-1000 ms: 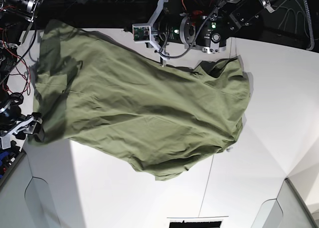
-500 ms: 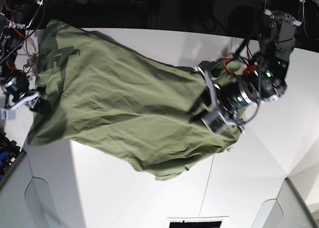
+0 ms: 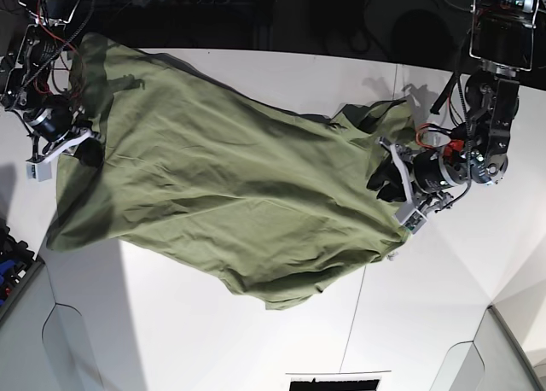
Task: Layout the t-shirt on the table in an organized manner, then fold the t-shirt properly
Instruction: 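Release the shirt and grasp a shirt corner with the left gripper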
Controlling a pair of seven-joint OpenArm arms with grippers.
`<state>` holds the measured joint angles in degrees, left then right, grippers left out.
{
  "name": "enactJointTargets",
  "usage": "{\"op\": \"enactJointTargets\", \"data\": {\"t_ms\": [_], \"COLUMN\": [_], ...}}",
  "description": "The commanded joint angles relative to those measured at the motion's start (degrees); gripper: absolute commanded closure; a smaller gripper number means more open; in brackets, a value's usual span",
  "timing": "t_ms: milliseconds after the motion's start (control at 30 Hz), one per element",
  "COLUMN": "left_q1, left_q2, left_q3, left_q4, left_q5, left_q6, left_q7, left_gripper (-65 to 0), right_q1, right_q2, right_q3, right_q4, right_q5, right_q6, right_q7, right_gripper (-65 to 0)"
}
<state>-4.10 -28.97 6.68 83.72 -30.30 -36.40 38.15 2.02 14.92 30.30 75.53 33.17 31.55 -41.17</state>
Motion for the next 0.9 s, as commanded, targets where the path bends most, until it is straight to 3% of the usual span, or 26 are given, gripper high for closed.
{"op": "enactJointTargets", "data": {"t_ms": [0, 400, 533, 767, 867], "left_q1": [-0.35, 7.21, 7.1, 6.62, 6.62], "left_q2": [-1.27, -2.14, -2.71, -2.84, -3.63], "left_q3": [-0.39, -0.83, -1.77, -6.32, -8.98], "left_q4": [0.85, 1.09, 1.92, 4.96, 6.54], "left_q5": [-0.81, -1.22, -5.11, -6.03, -9.73], "left_q6": [-0.28, -0.52, -2.93, -3.08, -3.34], "left_q7": [-0.7, -0.5, 1.6, 1.6, 2.64], "left_gripper": [-22.6, -22.6, -22.6, -22.6, -22.6], "right_q1": [0.55, -5.9, -7.21, -7.91, -7.26], "right_q2": [1.2, 5.42, 5.38, 5.35, 5.18], "right_q3": [0.2, 0.7, 1.29, 1.64, 2.08], "right_q4": [0.94, 1.14, 1.62, 3.48, 6.62], "right_q5": [-0.42, 2.97, 6.82, 11.08, 11.78], "right_q6": [0.33, 0.2, 0.24, 0.68, 0.87], "right_q7": [0.66, 0.52, -2.08, -2.32, -2.08], "right_gripper": [0.0, 0.0, 0.0, 0.0, 0.0]}}
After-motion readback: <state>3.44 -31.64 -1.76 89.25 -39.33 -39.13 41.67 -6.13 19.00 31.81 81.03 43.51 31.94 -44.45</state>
